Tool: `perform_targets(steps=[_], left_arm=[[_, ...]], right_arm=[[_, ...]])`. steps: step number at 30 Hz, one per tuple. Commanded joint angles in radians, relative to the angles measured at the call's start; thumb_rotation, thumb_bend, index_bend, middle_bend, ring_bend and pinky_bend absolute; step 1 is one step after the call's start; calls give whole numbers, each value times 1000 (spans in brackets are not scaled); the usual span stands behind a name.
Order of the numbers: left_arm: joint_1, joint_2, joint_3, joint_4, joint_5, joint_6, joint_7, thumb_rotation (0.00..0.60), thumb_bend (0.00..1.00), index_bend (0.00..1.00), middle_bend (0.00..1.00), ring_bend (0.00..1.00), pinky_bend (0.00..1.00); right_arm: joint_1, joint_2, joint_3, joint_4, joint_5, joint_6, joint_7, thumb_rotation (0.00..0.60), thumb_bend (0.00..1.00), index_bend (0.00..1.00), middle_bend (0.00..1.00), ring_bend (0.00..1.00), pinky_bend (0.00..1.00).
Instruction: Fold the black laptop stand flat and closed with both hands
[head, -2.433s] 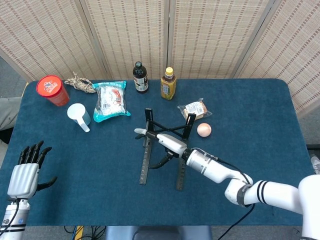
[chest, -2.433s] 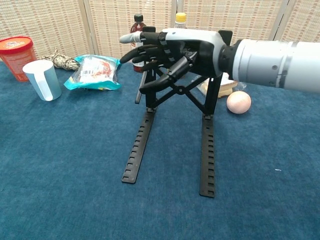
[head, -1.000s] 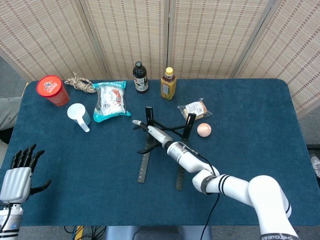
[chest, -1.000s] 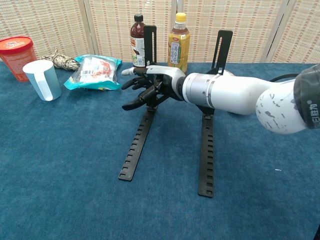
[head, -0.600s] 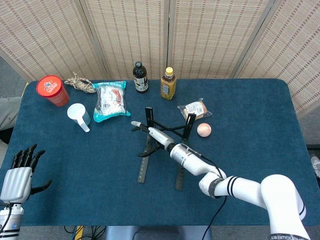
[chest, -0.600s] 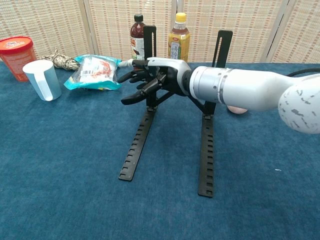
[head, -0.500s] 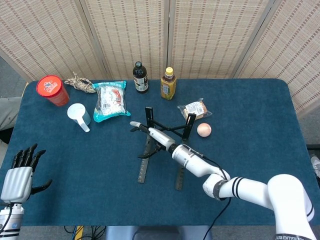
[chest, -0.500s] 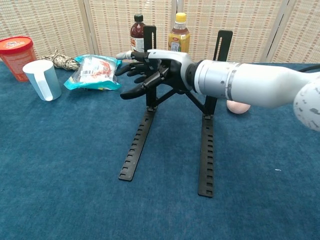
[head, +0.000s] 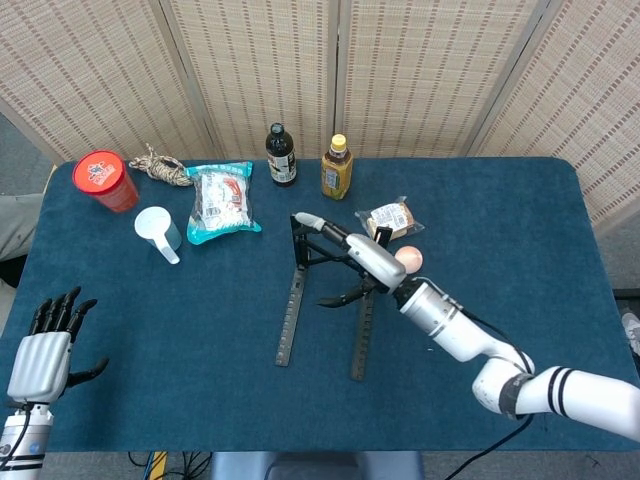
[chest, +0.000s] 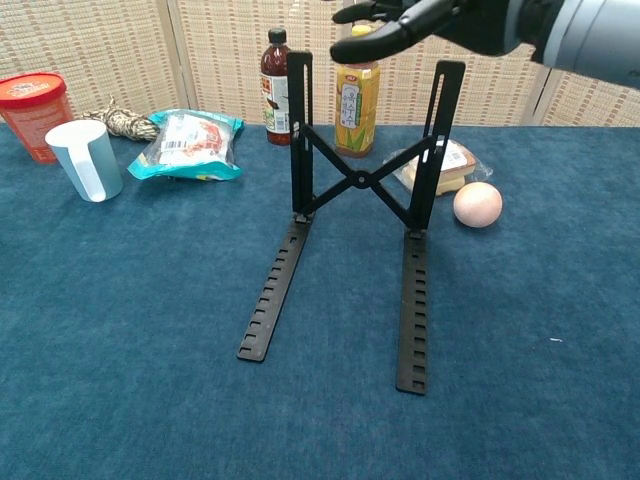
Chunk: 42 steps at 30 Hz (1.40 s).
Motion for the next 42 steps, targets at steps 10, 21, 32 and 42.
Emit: perform_targets(steps=[10, 21, 32, 42], left_arm=[[-3, -2, -1, -1, -2, -3, 4, 600, 135, 141, 2, 0, 0], [-9, -2, -1, -12, 3, -7, 17, 600, 135, 141, 2, 0, 0], [-10, 1, -1, -21, 4, -5, 27, 600, 135, 141, 2, 0, 0], [-16, 22, -13, -26, 6, -1, 27, 600, 135, 141, 2, 0, 0]], right_arm=[[-78, 87, -2, -13, 169, -26, -111, 600, 0, 0, 180, 39, 66], [-97, 80, -25, 9, 146, -71, -38, 600, 0, 0, 180, 35, 65], [-129, 156, -99, -88, -32, -55, 135, 600, 0, 0, 180, 34, 65], [-151, 295, -167, -181, -226, 75, 311, 600, 0, 0, 180, 34, 65]])
